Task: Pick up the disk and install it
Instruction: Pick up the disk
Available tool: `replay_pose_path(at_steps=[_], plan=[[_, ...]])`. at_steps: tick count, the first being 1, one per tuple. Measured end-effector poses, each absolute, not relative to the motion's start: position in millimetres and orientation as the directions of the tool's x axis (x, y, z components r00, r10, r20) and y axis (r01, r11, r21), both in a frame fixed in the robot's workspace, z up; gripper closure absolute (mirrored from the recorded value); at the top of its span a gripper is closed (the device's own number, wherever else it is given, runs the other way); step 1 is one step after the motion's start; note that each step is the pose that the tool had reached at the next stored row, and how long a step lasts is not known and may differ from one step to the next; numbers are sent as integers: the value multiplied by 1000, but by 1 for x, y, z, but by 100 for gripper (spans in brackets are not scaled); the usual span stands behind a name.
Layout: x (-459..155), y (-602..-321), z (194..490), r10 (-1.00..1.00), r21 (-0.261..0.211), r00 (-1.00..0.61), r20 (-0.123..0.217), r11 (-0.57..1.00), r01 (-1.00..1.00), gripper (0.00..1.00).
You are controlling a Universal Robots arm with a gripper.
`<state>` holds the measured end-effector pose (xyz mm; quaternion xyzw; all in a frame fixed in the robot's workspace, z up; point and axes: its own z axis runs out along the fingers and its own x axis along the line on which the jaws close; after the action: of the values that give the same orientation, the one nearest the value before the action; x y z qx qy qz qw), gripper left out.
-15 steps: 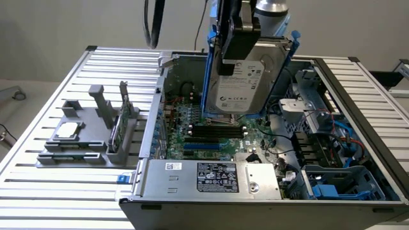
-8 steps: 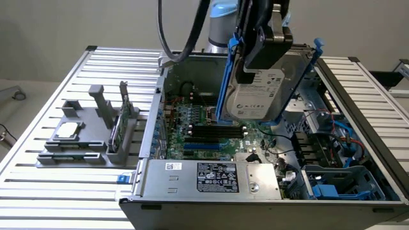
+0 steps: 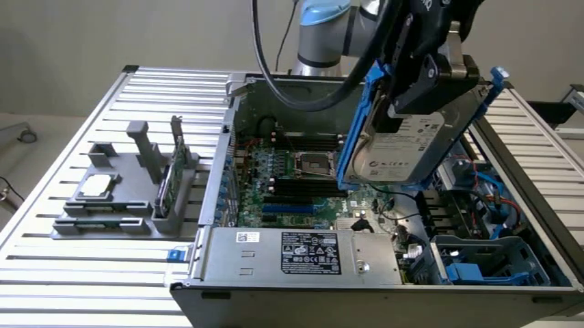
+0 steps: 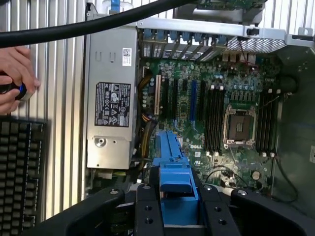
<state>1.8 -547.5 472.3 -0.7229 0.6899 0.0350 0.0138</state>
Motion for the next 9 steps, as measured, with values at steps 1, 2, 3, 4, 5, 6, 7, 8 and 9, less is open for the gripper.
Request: replay_pose_path(at_steps=[1, 2, 3, 4, 5, 6, 7, 8, 9], plan=[[6, -550, 472, -997, 28, 45, -70, -47, -998, 67], [10, -551, 472, -997, 28, 45, -70, -47, -998, 67], [14, -553, 472, -997, 28, 45, -70, -48, -998, 67], [18, -555, 472, -997, 28, 45, -70, -48, -998, 67], [22, -558, 471, -997, 28, 45, -70, -47, -998, 67], [26, -560, 471, -997, 28, 45, -70, -48, -998, 67], [30, -562, 471, -997, 28, 46, -70, -48, -998, 67], [34, -564, 471, -997, 28, 46, -70, -48, -998, 67], [38, -566, 471, -997, 28, 45, -70, -47, -998, 67]])
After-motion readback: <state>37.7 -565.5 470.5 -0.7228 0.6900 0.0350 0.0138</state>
